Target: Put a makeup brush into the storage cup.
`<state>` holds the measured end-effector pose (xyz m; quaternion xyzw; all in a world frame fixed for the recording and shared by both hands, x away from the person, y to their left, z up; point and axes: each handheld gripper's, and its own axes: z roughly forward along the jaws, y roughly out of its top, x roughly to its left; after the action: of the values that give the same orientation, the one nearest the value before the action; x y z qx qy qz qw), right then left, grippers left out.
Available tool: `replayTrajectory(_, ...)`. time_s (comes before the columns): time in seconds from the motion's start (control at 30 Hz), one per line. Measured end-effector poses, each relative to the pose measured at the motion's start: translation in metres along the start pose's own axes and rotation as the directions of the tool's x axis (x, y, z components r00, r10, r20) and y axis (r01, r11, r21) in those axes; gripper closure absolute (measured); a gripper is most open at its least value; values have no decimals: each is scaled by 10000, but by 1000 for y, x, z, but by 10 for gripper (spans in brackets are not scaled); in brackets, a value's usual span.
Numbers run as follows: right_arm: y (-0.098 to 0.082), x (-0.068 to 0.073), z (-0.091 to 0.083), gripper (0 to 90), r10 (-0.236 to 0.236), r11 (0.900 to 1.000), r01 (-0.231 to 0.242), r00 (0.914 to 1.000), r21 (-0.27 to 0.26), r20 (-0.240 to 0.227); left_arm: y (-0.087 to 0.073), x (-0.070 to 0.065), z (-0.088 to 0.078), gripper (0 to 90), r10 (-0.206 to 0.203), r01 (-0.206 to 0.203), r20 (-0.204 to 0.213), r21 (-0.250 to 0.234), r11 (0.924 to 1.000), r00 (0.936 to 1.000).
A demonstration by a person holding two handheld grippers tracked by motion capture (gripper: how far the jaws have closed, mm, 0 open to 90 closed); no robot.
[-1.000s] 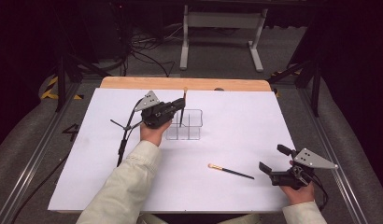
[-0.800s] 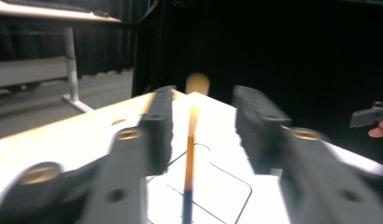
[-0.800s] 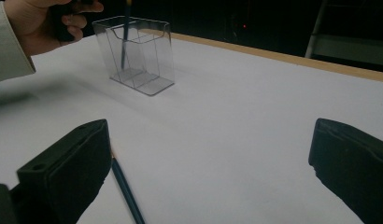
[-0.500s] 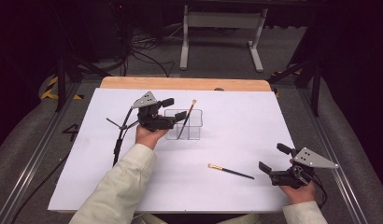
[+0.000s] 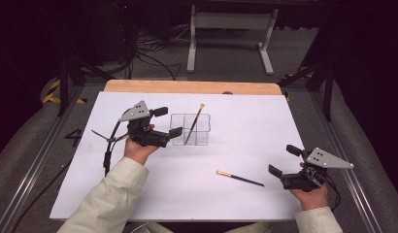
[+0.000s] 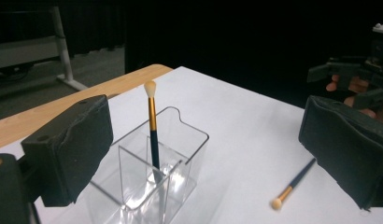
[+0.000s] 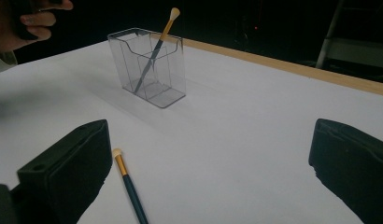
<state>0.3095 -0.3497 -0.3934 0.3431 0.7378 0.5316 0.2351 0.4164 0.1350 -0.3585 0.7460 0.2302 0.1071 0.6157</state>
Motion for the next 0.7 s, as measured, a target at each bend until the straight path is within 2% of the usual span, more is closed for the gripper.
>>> replayTrajectory(0.1,1,0,2,0,44,9999,-43,10000,133,-57,-1,-4,-12,34,134,-133,-110,97,9999,9998)
replayTrajectory(0.27,5,-2,2,0,90,9998,-86,9997,177,-211,-6,-8,-28,32,133,-132,-184,76,9999,9997)
replayTrajectory(0.37,8,-3,3,0,151,9988,-135,9993,464,-336,-9,-11,-36,32,171,-163,-265,301,9994,9995)
replayTrajectory(0.53,14,-2,9,0,62,9965,-8,9979,830,-645,-10,-17,-45,29,459,-437,-372,598,9973,9983)
replayTrajectory(0.63,17,0,13,0,66,9970,-2,9967,780,-810,-11,-19,-50,27,634,-606,-333,805,9949,9974)
replayTrajectory(0.7,20,1,14,0,43,9978,14,9963,662,-855,-12,-19,-52,25,563,-538,-304,759,9957,9980)
